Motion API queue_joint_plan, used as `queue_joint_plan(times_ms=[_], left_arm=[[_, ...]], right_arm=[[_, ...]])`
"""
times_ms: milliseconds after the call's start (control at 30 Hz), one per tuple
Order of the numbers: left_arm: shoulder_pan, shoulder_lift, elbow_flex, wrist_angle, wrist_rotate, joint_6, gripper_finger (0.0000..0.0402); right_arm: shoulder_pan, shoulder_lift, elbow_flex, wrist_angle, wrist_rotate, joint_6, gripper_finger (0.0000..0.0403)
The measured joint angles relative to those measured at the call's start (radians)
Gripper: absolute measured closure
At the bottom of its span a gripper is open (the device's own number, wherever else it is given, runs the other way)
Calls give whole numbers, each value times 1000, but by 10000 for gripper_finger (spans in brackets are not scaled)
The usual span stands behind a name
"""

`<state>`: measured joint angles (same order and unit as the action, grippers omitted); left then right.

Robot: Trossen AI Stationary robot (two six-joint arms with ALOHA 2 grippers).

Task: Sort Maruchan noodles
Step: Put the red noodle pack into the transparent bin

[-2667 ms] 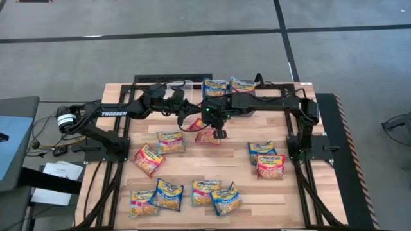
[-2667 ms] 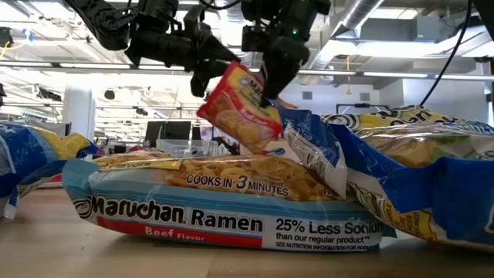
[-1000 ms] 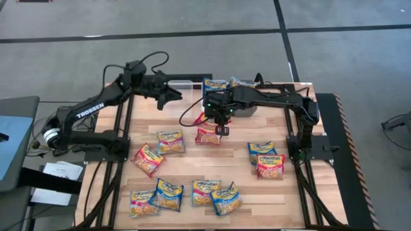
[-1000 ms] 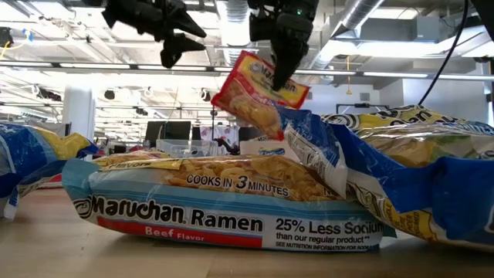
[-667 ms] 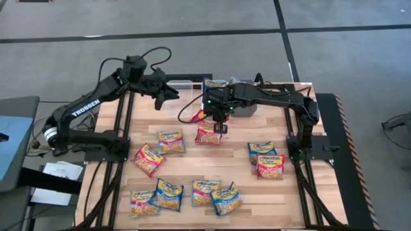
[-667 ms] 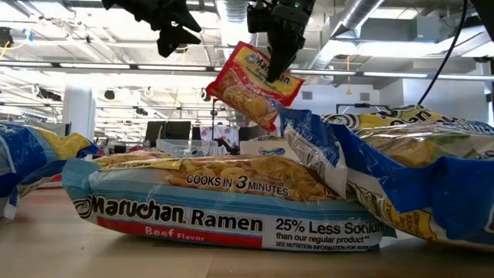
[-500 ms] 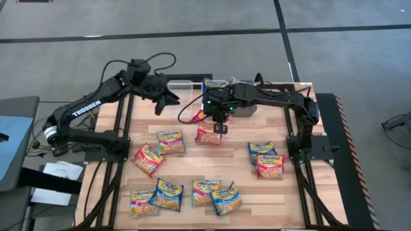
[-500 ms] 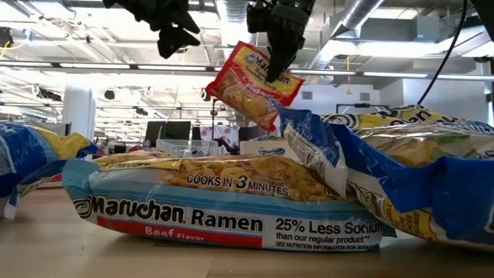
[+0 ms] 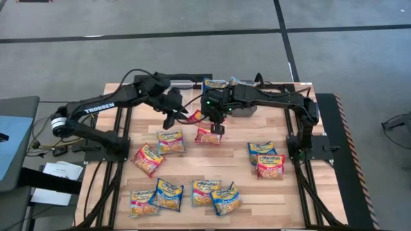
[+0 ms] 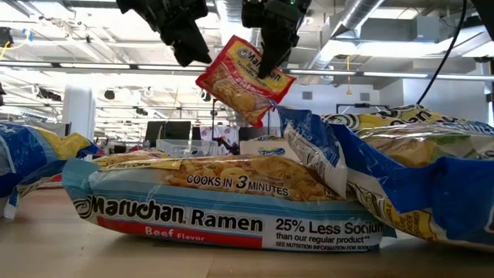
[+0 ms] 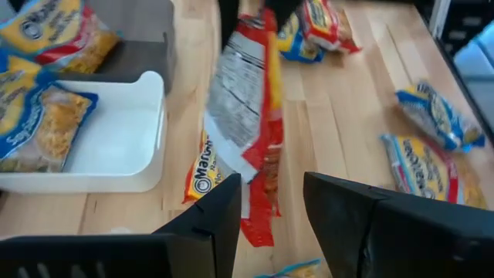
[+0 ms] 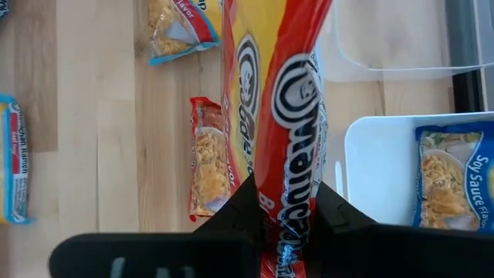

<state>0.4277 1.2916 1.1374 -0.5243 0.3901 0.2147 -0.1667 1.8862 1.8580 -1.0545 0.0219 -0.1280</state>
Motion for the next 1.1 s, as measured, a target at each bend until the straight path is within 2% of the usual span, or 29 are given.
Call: queue_joint_plan(times_ms=[200, 500, 633, 767, 933, 1100], left_arm=[[-35, 11, 0, -1, -10, 81, 263], [-36, 16, 0, 48, -11, 49, 208], [-35, 16, 0, 65, 32, -17, 191], [-36, 16, 0, 54, -11, -48, 186], [-36, 16, 0, 46, 1, -55, 186], [-37, 19, 0, 44, -29, -74, 187]], right_arm=[[4, 0, 0, -2, 1, -4, 343], [12, 0, 0, -7, 1, -22, 343], [17, 0, 0, 9, 2, -29, 343], [21, 0, 0, 36, 3, -30, 343], [20, 0, 0, 75, 3, -30, 343], [26, 0, 0, 106, 4, -25, 343]])
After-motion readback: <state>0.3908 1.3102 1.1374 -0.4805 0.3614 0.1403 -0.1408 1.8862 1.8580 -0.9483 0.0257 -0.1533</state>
